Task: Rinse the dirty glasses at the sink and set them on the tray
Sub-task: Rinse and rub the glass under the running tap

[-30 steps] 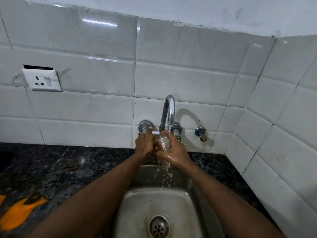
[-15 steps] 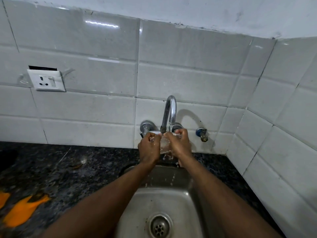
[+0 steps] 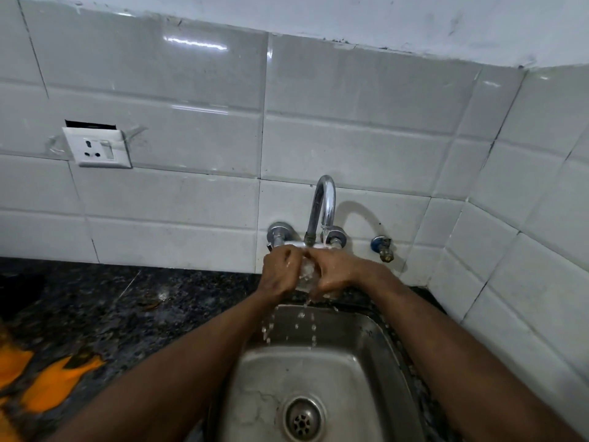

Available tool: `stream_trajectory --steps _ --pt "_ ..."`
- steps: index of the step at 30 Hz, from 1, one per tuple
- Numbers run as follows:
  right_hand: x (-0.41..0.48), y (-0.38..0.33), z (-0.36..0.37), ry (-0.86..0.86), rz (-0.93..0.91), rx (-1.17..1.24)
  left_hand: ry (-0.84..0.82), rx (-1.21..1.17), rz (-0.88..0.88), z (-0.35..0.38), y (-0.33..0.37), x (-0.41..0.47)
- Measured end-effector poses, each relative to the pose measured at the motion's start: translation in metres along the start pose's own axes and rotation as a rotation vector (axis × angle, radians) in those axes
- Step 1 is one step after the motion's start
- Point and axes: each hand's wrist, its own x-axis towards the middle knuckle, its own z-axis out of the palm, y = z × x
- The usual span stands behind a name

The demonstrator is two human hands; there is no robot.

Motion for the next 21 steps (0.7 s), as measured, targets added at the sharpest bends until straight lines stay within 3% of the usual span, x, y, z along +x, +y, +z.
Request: stream_trajectory --steps 3,5,7,10,11,14,16,17,21 --pt "0.005 -0.004 0.012 0.097 -0.017 -0.017 -0.001 0.109 0.195 -0.003 -0.004 -0.002" --pt "0.006 -0.004 0.019 0.122 0.000 0.020 -0.041 0.220 0.199 -0.003 -0.006 0.002" --pt "0.003 -0.006 0.027 0.228 0.013 -0.055 -0.066 0.366 0.058 0.003 -0.002 0.011" --pt "0.004 -0.007 0.038 0.461 0.036 -0.300 -0.056 0.473 -0.299 0.006 0.009 0.024" --pt "0.006 -0.004 0.041 0.476 0.031 -0.279 -0.066 0.442 -0.311 0.006 0.011 0.026" --pt "0.002 0.003 0.034 0.374 0.039 0.112 -0.121 0.298 0.003 0.000 0.013 0.019" --pt "-0.002 0.007 0.027 0.193 0.111 0.463 -0.160 0.313 0.185 -0.002 0.013 0.013" --pt "-0.003 0.006 0.027 0.151 0.128 0.521 -0.171 0.332 0.182 -0.001 0.013 0.012" --pt "0.001 0.005 0.042 0.271 0.028 0.247 -0.197 0.441 -0.058 0.007 0.019 0.012"
